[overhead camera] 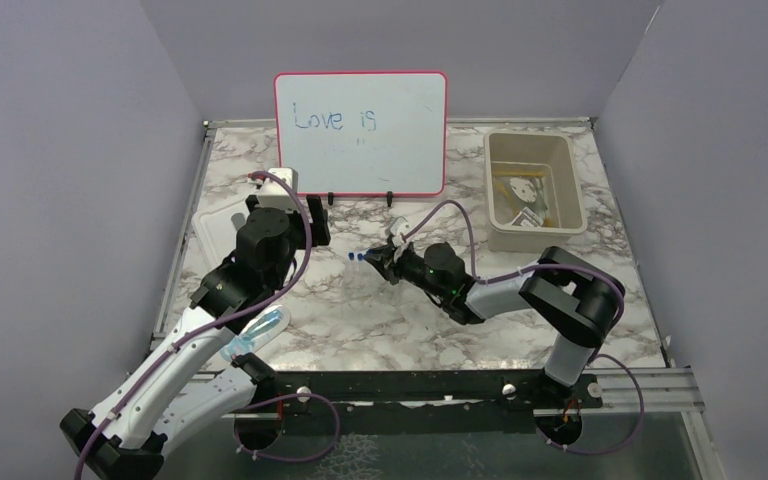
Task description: Organize the chemistry lab equipment
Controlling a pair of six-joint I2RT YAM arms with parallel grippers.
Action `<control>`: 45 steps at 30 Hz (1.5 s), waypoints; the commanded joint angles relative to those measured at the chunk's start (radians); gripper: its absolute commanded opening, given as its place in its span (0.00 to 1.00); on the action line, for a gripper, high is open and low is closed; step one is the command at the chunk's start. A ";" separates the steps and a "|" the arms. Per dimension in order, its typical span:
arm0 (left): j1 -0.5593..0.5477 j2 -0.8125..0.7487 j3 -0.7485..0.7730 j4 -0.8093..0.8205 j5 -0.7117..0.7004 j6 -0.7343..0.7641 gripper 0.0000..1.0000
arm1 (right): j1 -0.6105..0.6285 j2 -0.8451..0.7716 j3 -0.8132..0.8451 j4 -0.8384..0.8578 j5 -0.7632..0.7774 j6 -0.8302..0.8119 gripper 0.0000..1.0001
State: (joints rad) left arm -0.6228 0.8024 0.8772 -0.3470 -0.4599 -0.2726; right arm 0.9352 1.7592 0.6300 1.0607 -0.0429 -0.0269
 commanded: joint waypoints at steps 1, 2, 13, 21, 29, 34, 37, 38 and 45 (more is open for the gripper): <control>0.005 -0.020 -0.008 -0.004 0.017 -0.002 0.77 | 0.005 0.042 0.022 -0.053 -0.020 0.002 0.19; 0.005 -0.017 -0.007 -0.005 0.017 -0.002 0.77 | 0.006 0.045 0.021 -0.053 -0.019 0.002 0.19; 0.006 -0.019 -0.009 -0.004 0.018 -0.002 0.77 | 0.006 0.044 0.041 -0.094 -0.024 0.014 0.32; 0.006 -0.014 -0.007 -0.004 0.023 -0.002 0.77 | 0.007 -0.109 0.044 -0.187 0.003 0.098 0.53; 0.006 -0.017 -0.006 -0.004 0.050 -0.002 0.78 | 0.004 -0.310 0.173 -0.710 0.275 0.227 0.58; 0.006 -0.018 -0.004 -0.004 0.102 -0.004 0.79 | -0.007 -0.320 0.276 -1.185 0.510 0.343 0.57; 0.006 -0.023 -0.005 -0.006 0.147 -0.023 0.80 | -0.012 -0.333 0.270 -1.323 0.535 0.332 0.58; 0.006 -0.023 -0.007 -0.007 0.167 -0.037 0.80 | -0.013 -0.337 0.268 -1.364 0.527 0.315 0.58; 0.006 -0.029 -0.037 -0.007 0.276 -0.113 0.80 | -0.049 -0.236 0.312 -1.516 0.477 0.224 0.60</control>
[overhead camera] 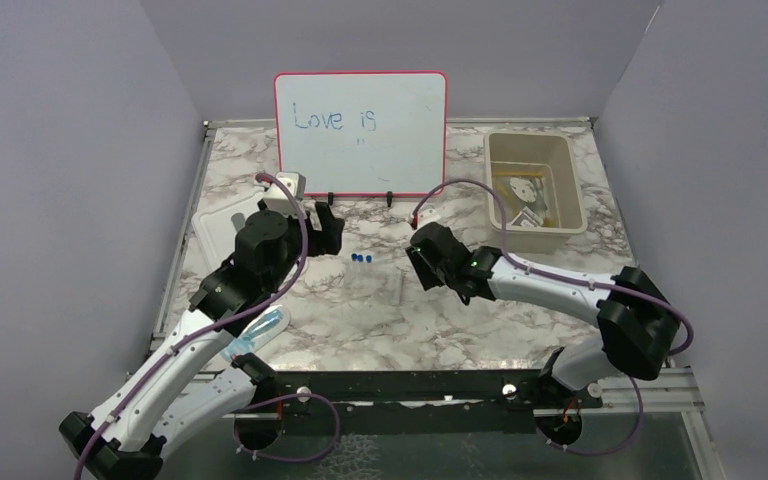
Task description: Organize the chemistry lab equipment
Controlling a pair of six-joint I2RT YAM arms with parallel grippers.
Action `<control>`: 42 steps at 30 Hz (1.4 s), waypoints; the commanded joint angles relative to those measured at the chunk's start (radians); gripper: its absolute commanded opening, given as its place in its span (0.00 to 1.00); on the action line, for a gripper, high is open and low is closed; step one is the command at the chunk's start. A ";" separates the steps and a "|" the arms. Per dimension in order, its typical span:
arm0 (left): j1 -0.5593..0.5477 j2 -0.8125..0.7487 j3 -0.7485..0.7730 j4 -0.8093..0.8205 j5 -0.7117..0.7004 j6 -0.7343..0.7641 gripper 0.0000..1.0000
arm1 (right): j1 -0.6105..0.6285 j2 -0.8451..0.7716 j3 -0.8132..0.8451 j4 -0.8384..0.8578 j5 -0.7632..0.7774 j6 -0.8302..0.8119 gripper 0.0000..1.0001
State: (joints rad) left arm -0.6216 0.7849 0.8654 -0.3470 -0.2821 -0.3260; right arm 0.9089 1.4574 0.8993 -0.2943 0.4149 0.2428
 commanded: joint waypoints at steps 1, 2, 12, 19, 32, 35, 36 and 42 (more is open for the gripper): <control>0.005 -0.011 -0.027 -0.007 0.102 -0.065 0.80 | -0.033 0.084 0.047 -0.161 0.014 -0.058 0.60; 0.005 -0.009 -0.028 -0.007 0.105 -0.072 0.80 | -0.045 0.102 0.053 -0.161 0.014 -0.073 0.60; 0.005 0.004 -0.049 0.008 0.153 -0.076 0.80 | -0.095 0.254 0.142 -0.173 -0.021 -0.283 0.54; 0.005 0.008 -0.052 0.009 0.145 -0.072 0.80 | -0.159 0.317 0.191 -0.150 -0.188 -0.369 0.52; 0.005 0.010 -0.053 0.006 0.139 -0.068 0.80 | -0.237 0.368 0.195 -0.116 -0.458 -0.374 0.27; 0.005 0.011 -0.055 0.008 0.143 -0.073 0.80 | -0.236 0.362 0.194 -0.105 -0.482 -0.368 0.20; 0.005 0.014 -0.053 0.009 0.147 -0.073 0.80 | -0.236 0.359 0.194 -0.098 -0.484 -0.361 0.20; 0.005 0.034 -0.051 0.008 0.177 -0.070 0.80 | -0.238 0.369 0.178 -0.039 -0.456 -0.312 0.28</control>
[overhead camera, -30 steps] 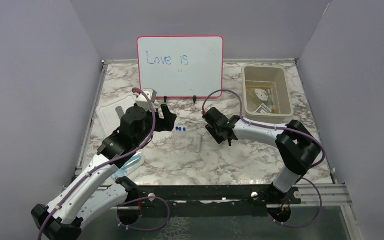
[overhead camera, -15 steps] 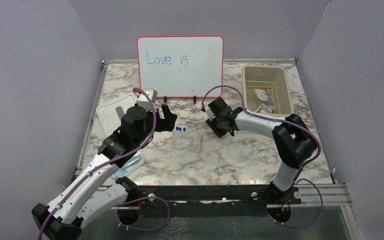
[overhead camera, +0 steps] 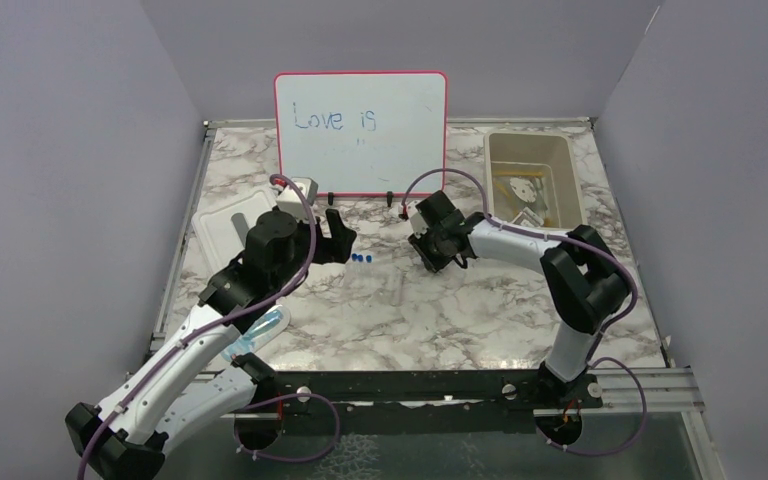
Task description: Organize the chemistry lab equipment
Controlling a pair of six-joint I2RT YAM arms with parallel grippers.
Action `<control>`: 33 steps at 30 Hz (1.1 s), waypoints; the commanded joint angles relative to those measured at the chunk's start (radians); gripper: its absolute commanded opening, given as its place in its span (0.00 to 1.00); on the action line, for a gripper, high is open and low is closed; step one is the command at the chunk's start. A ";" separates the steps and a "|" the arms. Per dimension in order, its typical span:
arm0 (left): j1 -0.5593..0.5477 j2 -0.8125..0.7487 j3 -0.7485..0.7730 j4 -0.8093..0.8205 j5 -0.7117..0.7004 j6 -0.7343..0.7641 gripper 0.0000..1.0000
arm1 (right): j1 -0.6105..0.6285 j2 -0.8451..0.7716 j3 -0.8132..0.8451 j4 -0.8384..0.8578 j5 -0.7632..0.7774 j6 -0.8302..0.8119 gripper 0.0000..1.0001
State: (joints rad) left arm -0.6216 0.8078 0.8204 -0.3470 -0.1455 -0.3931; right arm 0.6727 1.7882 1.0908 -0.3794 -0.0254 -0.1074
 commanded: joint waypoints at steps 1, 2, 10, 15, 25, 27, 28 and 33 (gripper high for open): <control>0.005 0.015 -0.005 0.008 0.045 -0.002 0.80 | -0.002 0.050 -0.011 0.049 -0.017 0.041 0.27; 0.005 0.018 -0.004 0.008 0.047 -0.001 0.80 | -0.002 0.060 -0.008 0.050 -0.021 0.042 0.25; 0.005 0.037 -0.004 0.008 0.060 0.003 0.80 | -0.002 0.004 -0.043 0.113 0.004 0.072 0.13; 0.005 0.052 -0.001 0.014 0.097 0.000 0.80 | -0.002 -0.199 -0.143 0.309 -0.026 0.104 0.13; 0.005 0.086 0.016 0.133 0.365 -0.106 0.80 | -0.002 -0.570 -0.352 0.744 -0.138 0.424 0.13; 0.005 0.103 0.010 0.196 0.442 -0.135 0.80 | -0.002 -0.607 -0.380 0.818 -0.172 0.510 0.13; 0.005 0.111 0.004 0.231 0.476 -0.150 0.80 | -0.002 -0.620 -0.391 0.856 -0.193 0.547 0.13; 0.002 0.164 -0.023 0.382 0.563 -0.231 0.80 | -0.002 -0.664 -0.433 1.009 -0.276 0.729 0.13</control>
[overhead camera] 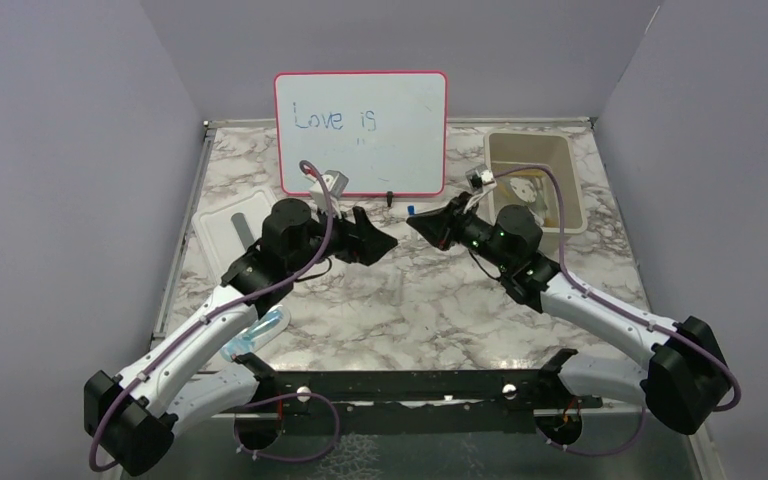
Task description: Organize the chemistry lab equipment
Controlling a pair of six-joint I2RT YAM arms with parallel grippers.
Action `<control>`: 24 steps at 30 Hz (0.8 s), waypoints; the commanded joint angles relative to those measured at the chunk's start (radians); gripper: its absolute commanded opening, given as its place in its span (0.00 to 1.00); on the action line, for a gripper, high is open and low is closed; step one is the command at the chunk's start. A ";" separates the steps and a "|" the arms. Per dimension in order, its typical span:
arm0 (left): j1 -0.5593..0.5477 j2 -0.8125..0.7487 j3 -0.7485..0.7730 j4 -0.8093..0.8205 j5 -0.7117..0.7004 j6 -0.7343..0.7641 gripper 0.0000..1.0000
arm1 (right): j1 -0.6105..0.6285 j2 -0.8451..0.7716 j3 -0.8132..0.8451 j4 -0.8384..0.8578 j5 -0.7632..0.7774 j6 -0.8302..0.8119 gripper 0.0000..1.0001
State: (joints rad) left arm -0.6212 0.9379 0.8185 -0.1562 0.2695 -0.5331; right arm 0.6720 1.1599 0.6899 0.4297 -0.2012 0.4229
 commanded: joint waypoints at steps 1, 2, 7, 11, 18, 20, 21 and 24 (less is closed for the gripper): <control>0.002 0.045 -0.023 0.214 0.150 -0.102 0.80 | -0.002 -0.040 -0.042 0.228 -0.114 0.236 0.13; 0.000 0.054 -0.024 0.231 0.149 -0.113 0.80 | -0.001 -0.043 -0.051 0.259 -0.124 0.264 0.13; -0.012 0.088 -0.039 0.312 0.157 -0.161 0.72 | -0.002 -0.053 -0.071 0.310 -0.119 0.388 0.13; -0.025 0.109 -0.044 0.361 0.225 -0.167 0.64 | -0.002 -0.053 -0.073 0.325 -0.124 0.430 0.14; -0.039 0.123 -0.026 0.356 0.238 -0.153 0.44 | -0.002 -0.042 -0.058 0.338 -0.189 0.451 0.14; -0.040 0.122 -0.022 0.356 0.244 -0.148 0.35 | -0.002 -0.044 -0.063 0.339 -0.186 0.454 0.15; -0.042 0.121 -0.023 0.357 0.248 -0.146 0.31 | -0.002 -0.044 -0.065 0.337 -0.181 0.457 0.15; -0.043 0.116 -0.027 0.352 0.263 -0.137 0.17 | -0.002 -0.041 -0.066 0.335 -0.181 0.462 0.15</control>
State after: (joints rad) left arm -0.6628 1.0641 0.7815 0.1745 0.5018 -0.6918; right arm 0.6716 1.1255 0.6300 0.7158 -0.3489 0.8577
